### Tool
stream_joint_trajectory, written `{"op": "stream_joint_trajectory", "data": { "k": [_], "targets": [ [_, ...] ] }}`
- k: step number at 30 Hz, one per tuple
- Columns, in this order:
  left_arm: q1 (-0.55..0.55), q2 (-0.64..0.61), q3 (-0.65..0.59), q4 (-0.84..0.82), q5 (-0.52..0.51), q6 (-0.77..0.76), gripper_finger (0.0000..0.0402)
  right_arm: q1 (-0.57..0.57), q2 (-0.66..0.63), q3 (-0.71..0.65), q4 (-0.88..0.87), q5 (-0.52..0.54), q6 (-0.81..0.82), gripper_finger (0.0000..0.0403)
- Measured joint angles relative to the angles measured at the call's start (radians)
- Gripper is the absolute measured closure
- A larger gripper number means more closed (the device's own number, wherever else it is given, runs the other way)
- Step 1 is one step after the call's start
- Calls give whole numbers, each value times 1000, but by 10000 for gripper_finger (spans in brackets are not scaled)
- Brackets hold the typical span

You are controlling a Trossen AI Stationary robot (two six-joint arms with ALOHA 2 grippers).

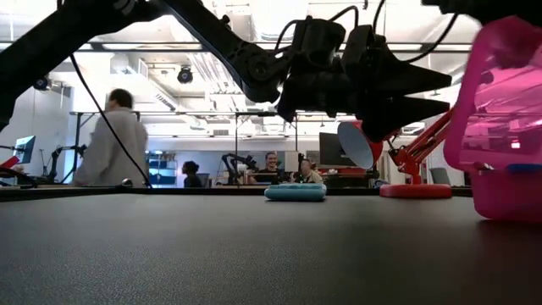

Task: Pack school essentials
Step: Close the red supply box

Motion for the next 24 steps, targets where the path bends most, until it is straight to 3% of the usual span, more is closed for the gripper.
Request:
{"op": "stream_joint_trajectory", "data": {
  "k": [7, 17, 24],
  "targets": [
    [11, 0, -1, -3, 0, 0, 167, 66, 0, 5, 80, -174, 64, 330],
    [23, 0, -4, -3, 10, -40, 167, 128, 0, -46, 127, -235, 161, 334],
    [28, -6, -5, -21, 106, -82, 167, 129, 1, -153, 197, -254, 180, 335]
  ]
}}
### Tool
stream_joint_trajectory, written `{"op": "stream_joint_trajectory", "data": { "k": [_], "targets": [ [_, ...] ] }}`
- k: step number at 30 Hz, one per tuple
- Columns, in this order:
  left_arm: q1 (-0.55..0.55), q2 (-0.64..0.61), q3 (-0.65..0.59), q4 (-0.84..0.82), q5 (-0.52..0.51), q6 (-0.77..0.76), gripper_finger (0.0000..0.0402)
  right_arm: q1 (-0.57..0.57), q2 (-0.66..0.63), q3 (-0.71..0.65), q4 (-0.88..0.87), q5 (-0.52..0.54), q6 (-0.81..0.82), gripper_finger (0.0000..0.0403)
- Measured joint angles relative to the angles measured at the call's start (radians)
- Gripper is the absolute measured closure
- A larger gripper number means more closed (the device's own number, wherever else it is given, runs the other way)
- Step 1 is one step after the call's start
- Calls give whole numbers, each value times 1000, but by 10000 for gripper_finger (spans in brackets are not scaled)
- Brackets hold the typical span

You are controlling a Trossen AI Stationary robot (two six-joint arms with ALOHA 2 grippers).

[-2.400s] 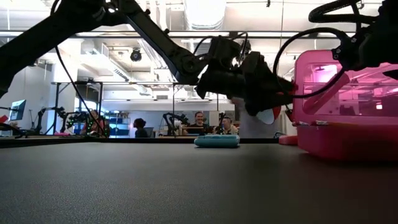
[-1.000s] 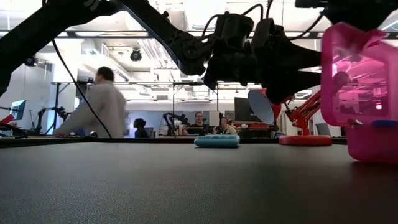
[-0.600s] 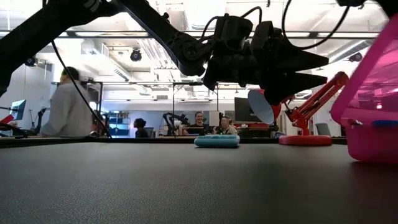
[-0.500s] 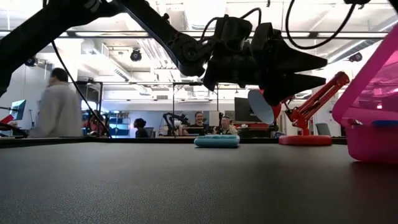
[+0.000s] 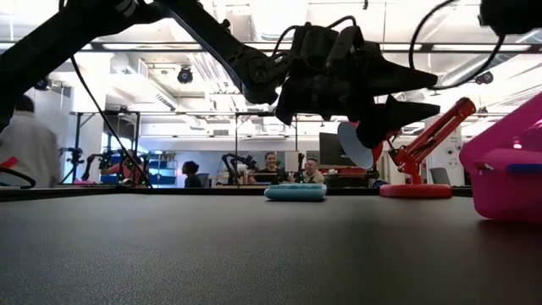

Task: Pack school essentials
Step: Close the red supply box

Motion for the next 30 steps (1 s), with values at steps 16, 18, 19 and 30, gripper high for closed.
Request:
{"op": "stream_joint_trajectory", "data": {
  "k": [16, 18, 19, 30],
  "targets": [
    [3, -91, -30, -90, 159, 5, 167, 0, 0, -229, 334, -3, 37, 335],
    [3, -96, -31, -88, 164, 7, 167, 0, -2, -235, 340, -2, 43, 335],
    [4, -101, -31, -88, 166, 7, 167, 0, -2, -237, 341, -2, 43, 335],
    [7, -141, -34, -88, 179, 33, 167, -5, -3, -260, 356, -1, 30, 335]
  ]
}}
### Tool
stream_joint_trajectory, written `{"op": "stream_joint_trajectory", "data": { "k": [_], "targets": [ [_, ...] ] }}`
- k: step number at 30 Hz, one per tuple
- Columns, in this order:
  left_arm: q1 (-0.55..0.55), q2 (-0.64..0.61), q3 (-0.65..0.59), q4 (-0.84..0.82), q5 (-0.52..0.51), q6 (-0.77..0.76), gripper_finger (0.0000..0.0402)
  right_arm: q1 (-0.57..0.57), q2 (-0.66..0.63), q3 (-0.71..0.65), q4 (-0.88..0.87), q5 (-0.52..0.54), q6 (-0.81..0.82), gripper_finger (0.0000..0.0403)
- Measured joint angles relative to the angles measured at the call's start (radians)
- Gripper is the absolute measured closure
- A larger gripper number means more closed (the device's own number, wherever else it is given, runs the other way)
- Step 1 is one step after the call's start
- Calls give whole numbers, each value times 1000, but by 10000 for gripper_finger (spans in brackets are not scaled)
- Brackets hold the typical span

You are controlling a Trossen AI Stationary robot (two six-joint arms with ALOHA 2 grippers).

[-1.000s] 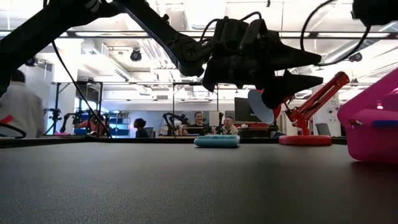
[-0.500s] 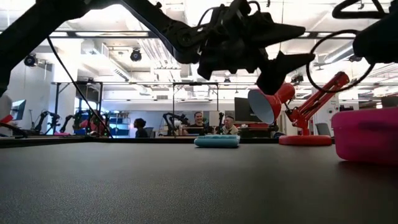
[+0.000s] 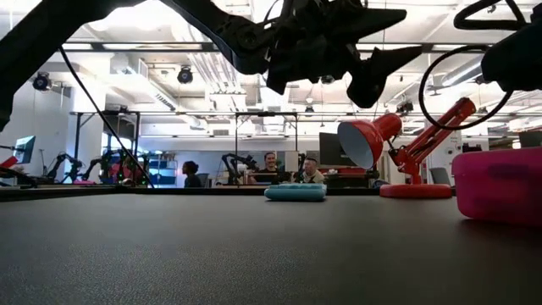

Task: Pack school essentials
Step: Close the red supply box, then return to Home Position

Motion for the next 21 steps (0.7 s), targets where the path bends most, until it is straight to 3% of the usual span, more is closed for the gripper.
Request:
{"op": "stream_joint_trajectory", "data": {
  "k": [7, 11, 17, 21],
  "targets": [
    [9, -21, 0, -20, 2, -3, 167, -1, 5, 69, -76, 81, -45, 335],
    [25, -70, 0, -124, 4, -1, 167, 1, 5, 113, -86, 176, -163, 335],
    [47, -162, -2, -292, -6, 63, 167, 0, 5, 190, -66, 497, -443, 335],
    [47, -265, -3, -493, -163, 232, 167, 0, 5, 219, -40, 752, -598, 335]
  ]
}}
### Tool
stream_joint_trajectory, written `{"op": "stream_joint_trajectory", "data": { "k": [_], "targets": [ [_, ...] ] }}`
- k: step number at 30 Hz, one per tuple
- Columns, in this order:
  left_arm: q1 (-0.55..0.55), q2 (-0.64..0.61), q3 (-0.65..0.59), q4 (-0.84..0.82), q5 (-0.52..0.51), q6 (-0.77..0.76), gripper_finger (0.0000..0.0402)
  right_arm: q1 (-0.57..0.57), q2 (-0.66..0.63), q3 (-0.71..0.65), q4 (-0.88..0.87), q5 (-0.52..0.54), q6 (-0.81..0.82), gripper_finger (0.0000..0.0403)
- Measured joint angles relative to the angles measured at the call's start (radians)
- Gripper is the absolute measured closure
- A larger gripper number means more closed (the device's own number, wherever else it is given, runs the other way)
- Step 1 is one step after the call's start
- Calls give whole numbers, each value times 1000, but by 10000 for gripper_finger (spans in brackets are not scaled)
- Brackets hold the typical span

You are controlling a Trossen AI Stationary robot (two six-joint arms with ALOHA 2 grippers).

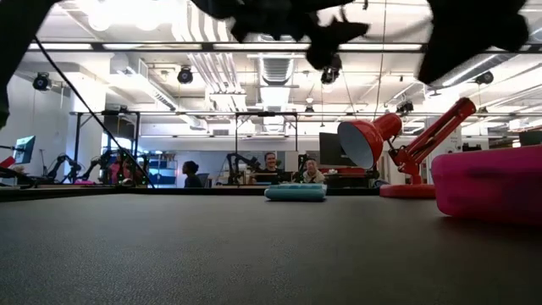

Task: Pack school essentials
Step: Return to Home Position

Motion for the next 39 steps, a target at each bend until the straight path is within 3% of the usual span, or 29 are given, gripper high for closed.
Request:
{"op": "stream_joint_trajectory", "data": {
  "k": [6, 14, 20, 27, 33, 39],
  "targets": [
    [5, -181, -15, -278, -298, 224, 167, -8, -10, -6, 12, 212, -126, 335],
    [93, -414, -140, -371, -371, 178, 167, -55, -42, -65, 93, 248, -247, 335],
    [156, -612, -286, -373, -535, 158, 167, -63, -109, -161, 252, 246, -398, 335],
    [202, -843, -459, -369, -549, 139, 167, -82, -242, -326, 499, 224, -520, 335],
    [252, -1004, -606, -360, -549, 91, 167, -131, -339, -481, 814, 71, -715, 335],
    [303, -1119, -761, -335, -549, -18, 167, -169, -431, -576, 879, 1, -774, 335]
  ]
}}
